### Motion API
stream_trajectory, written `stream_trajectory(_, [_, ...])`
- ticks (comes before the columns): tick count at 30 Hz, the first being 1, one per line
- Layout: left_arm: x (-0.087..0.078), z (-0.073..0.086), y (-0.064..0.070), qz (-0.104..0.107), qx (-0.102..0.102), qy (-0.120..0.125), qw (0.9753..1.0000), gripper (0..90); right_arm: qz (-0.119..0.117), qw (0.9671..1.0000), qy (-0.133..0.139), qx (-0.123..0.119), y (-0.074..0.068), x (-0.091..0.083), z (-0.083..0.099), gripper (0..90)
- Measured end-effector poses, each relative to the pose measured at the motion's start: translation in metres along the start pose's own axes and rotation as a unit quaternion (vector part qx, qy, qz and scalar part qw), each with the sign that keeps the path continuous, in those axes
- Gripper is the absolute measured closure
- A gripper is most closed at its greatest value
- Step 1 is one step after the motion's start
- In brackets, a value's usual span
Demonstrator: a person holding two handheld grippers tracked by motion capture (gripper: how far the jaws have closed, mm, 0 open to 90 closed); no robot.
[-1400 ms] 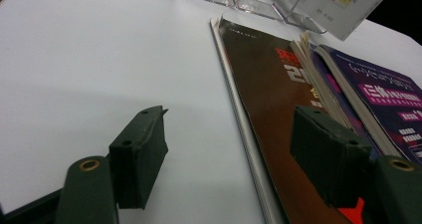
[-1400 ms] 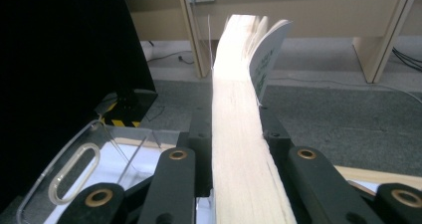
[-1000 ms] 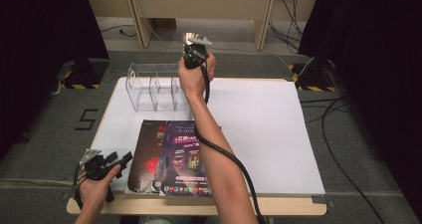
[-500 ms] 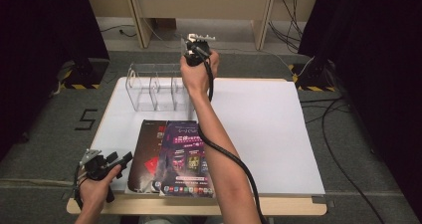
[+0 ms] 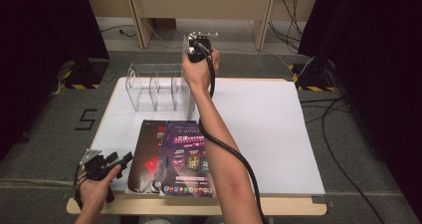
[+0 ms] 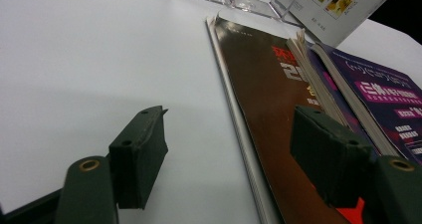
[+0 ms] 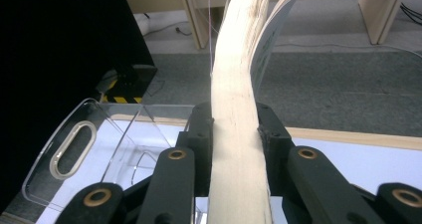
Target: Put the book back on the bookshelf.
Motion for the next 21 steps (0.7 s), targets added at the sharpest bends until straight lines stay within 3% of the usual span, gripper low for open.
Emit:
stream_trajectory(4, [0.001,0.000,0.001,0.002,0.000,0.000,1.0000,29.5,-0.016,0.9998,0.010,0.002,-0.005,-0.004,0.002,73.9])
stream_trajectory(10, [0.000,-0.001,0.000,0.001,-0.001,0.003,1.0000,29.5,-0.028,0.9989,0.027,0.024,-0.012,-0.008,-0.003,73.9])
stream_trajectory(14, [0.000,-0.001,-0.001,0.001,-0.001,0.003,1.0000,29.5,-0.023,0.9983,0.041,0.035,-0.009,-0.006,-0.005,73.9])
stream_trajectory(17, [0.000,-0.001,-0.001,0.001,-0.001,0.003,1.0000,29.5,-0.016,0.9985,0.037,0.038,-0.005,0.000,0.000,73.9])
stream_trajectory(21, [0.000,-0.001,-0.001,0.000,-0.002,0.004,1.0000,29.5,-0.002,0.9976,0.056,0.040,0.002,0.003,0.000,73.9])
Point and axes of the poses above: each handheld gripper's, and its own axes: x roughly forward along the jaws, z roughly out of its underside, y roughly to its right, the point moved 8 cm from there along x, roughly forward along the jaws, and after that the axes turned 3 degrees about x, right-handed, at the moved point
